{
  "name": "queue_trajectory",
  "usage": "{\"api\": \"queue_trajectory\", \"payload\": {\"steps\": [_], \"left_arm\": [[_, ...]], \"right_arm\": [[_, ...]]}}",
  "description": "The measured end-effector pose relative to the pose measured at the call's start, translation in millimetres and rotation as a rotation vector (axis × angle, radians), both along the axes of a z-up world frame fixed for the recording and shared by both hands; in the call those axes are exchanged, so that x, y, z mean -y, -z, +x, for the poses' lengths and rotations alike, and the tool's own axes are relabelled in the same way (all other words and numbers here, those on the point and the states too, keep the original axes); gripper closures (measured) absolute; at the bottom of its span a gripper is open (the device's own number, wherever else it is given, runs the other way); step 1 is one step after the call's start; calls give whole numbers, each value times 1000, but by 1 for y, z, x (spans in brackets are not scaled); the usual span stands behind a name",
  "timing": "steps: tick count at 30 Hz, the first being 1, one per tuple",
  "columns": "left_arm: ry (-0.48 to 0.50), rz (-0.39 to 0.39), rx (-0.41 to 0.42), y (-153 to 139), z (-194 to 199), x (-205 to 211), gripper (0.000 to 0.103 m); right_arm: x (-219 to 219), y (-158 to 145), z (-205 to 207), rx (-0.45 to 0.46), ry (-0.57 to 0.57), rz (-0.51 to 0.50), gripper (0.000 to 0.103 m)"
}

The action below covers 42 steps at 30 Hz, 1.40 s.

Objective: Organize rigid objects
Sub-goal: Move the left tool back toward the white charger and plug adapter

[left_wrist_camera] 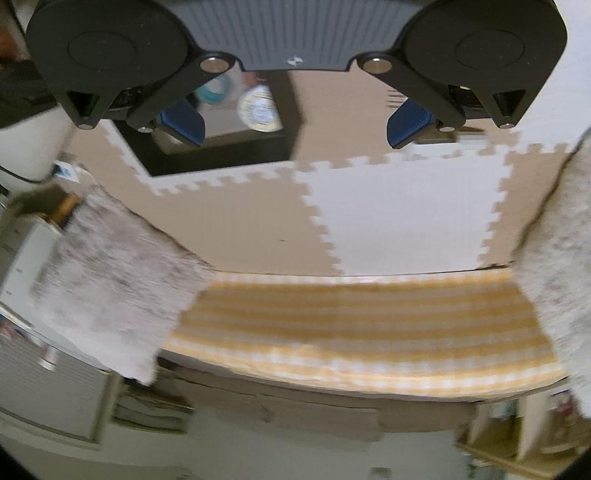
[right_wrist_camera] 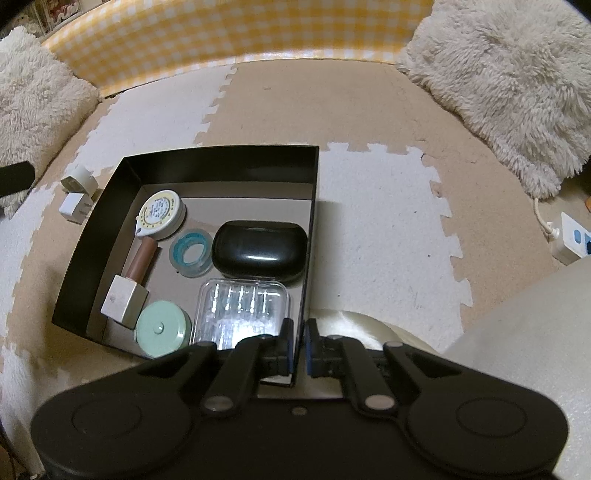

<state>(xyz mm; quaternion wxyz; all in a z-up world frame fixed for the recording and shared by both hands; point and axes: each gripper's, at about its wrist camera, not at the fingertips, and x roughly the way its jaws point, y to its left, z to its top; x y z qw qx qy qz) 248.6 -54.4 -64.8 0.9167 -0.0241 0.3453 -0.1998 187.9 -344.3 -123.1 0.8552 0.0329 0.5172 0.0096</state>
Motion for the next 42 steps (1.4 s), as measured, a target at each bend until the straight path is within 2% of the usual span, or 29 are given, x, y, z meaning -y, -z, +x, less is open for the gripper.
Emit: {"api": "queue_trajectory", "payload": {"steps": [8, 11, 16, 22, 25, 35, 42], "left_arm": [[-126, 40, -24, 25, 20, -26, 0], [-136, 26, -42, 35, 26, -31, 0], [-147, 92, -30, 48, 31, -33, 0], [-157, 137, -41, 64, 39, -41, 0], [-161, 171, -26, 70, 42, -42, 6], [-154, 234, -49, 90, 59, -49, 21], [-109, 212, -43, 101, 73, -50, 26]], "right_arm": [[3, 0, 1, 3, 28, 23, 97], [5, 0, 2, 3, 42, 38, 97], [3, 2, 4, -4, 49, 26, 97], [3, 4, 6, -7, 45, 21, 98], [1, 4, 7, -1, 31, -1, 98], [-5, 6, 11, 5, 12, -57, 99], [-4, 6, 11, 1, 16, -47, 99]]}}
